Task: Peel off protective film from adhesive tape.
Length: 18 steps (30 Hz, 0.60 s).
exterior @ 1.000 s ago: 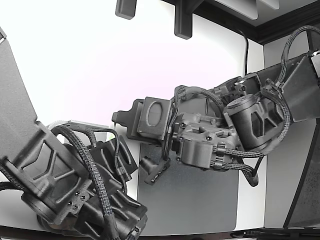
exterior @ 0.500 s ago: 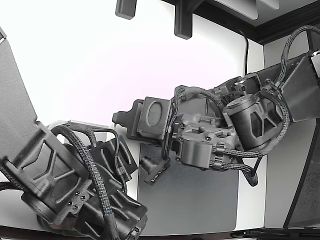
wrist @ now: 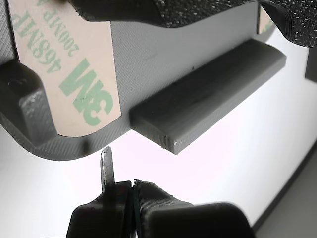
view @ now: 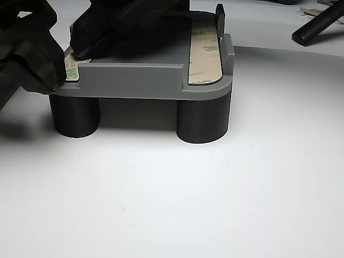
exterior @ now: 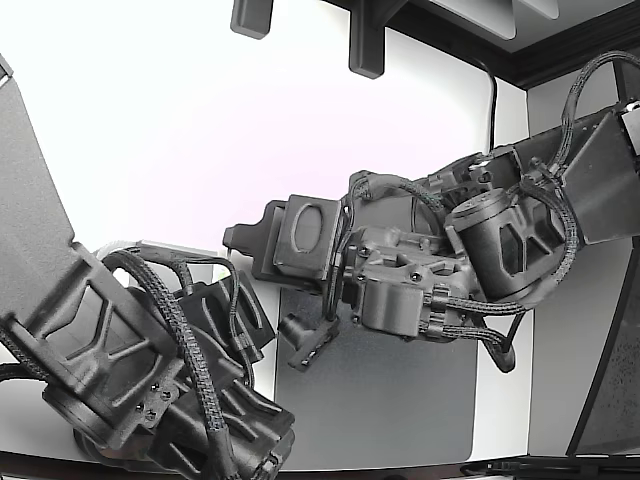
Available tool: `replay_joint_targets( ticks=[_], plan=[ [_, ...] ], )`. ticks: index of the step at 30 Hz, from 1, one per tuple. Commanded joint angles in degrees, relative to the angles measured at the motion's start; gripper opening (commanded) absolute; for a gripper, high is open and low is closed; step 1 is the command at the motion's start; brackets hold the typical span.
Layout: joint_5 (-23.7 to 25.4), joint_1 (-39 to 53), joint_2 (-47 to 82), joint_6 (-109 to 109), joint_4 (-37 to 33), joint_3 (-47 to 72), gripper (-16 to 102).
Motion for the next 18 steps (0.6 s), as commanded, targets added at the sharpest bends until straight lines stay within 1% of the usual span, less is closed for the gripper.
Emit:
replay_joint_targets(
  ticks=[1,18],
  plan=[
    [-0.09,-0.35,0.97,-0.09,-0.7,-0.97,-10],
    [0.18,-0.35,-0.44,-0.09,-0.79,-1.58,-10]
  ],
)
